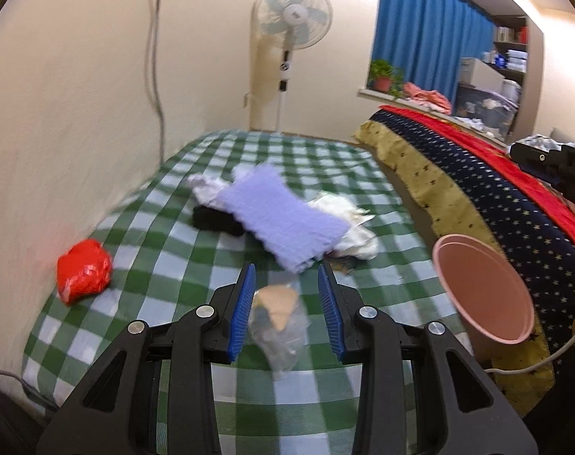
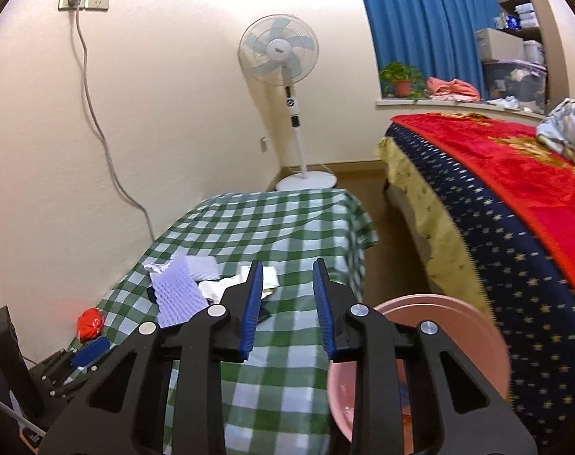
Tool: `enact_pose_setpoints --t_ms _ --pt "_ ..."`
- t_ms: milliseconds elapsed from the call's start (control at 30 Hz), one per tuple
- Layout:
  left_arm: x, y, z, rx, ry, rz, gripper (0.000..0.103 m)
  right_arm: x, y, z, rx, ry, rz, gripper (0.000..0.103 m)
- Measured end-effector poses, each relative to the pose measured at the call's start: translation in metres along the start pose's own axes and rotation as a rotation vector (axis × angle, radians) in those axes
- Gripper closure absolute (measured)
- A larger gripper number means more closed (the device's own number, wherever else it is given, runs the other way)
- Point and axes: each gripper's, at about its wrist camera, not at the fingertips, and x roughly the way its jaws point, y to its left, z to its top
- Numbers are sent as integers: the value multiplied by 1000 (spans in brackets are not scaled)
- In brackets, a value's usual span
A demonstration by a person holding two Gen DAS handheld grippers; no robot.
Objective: Collect trash
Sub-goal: 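Open both grippers to drop the bags into the pink bucket, then grasp the white tissue with the right gripper while the left grasps the clear plastic bag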
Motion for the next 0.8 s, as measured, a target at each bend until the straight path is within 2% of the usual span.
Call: enact_pose_setpoints --t_ms 233,367,500,633,800 --pt "26 7 -10 -29 49 33 68 50 16 -23 -35 39 51 75" --pt "37 5 -14 -30 75 39 57 75 23 -32 -39 81 81 74" --pt "43 7 -18 -43 103 36 53 101 25 -41 -29 130 103 74" --pt "49 9 -21 -52 129 38 53 121 28 -48 -27 173 120 69" --pt "51 9 -22 -56 142 35 53 142 30 -55 -29 227 137 57"
